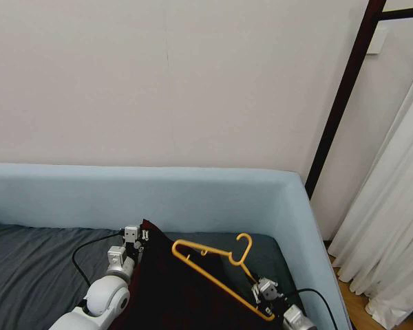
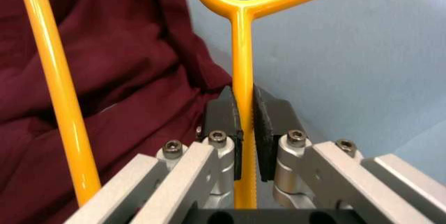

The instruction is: Pick up the clothes from the sofa and hang them on the clothes hanger.

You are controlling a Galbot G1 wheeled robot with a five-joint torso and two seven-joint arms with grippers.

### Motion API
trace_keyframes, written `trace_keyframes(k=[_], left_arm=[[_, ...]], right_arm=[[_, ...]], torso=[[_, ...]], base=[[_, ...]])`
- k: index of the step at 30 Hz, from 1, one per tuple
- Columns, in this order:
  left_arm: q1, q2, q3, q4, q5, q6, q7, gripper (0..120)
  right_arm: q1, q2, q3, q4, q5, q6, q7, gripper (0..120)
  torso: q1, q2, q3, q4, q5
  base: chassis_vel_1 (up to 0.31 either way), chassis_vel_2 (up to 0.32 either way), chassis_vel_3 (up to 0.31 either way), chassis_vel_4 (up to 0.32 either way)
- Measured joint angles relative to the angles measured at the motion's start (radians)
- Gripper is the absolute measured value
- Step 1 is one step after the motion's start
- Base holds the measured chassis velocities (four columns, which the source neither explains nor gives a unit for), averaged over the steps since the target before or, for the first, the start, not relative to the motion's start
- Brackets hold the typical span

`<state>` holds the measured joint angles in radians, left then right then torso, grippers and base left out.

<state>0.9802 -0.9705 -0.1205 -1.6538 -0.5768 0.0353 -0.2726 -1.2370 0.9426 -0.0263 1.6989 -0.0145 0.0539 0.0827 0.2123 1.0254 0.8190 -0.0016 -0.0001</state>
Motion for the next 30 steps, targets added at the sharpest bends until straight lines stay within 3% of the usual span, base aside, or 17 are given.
trace_keyframes(k=[2, 11, 22, 30], left_arm=[[0.002, 0.004, 0.012, -0.016, 0.000, 0.008, 0.001, 0], [0.028, 0.030, 0.017, -0.075, 0.001, 0.018, 0.002, 0], [0.060, 0.044, 0.010, -0.124, 0.005, 0.011, 0.002, 0], [0.086, 0.061, 0.016, -0.189, 0.030, 0.002, 0.013, 0]], right_arm=[[-0.003, 0.020, -0.027, 0.000, -0.065, -0.014, 0.060, 5], [0.036, 0.092, -0.137, 0.025, -0.114, -0.151, 0.226, 5], [0.104, 0.165, -0.209, -0.021, -0.099, -0.282, 0.324, 5], [0.131, 0.198, -0.193, -0.058, -0.096, -0.343, 0.357, 5]], torso=[[0.000, 0.000, 0.000, 0.0000, 0.0000], [0.000, 0.000, 0.000, 0.0003, -0.0001], [0.000, 0.000, 0.000, 0.0001, 0.0000], [0.000, 0.000, 0.000, 0.0002, 0.0001]], base=[[0.000, 0.000, 0.000, 0.000], [0.000, 0.000, 0.000, 0.000], [0.000, 0.000, 0.000, 0.000], [0.000, 0.000, 0.000, 0.000]])
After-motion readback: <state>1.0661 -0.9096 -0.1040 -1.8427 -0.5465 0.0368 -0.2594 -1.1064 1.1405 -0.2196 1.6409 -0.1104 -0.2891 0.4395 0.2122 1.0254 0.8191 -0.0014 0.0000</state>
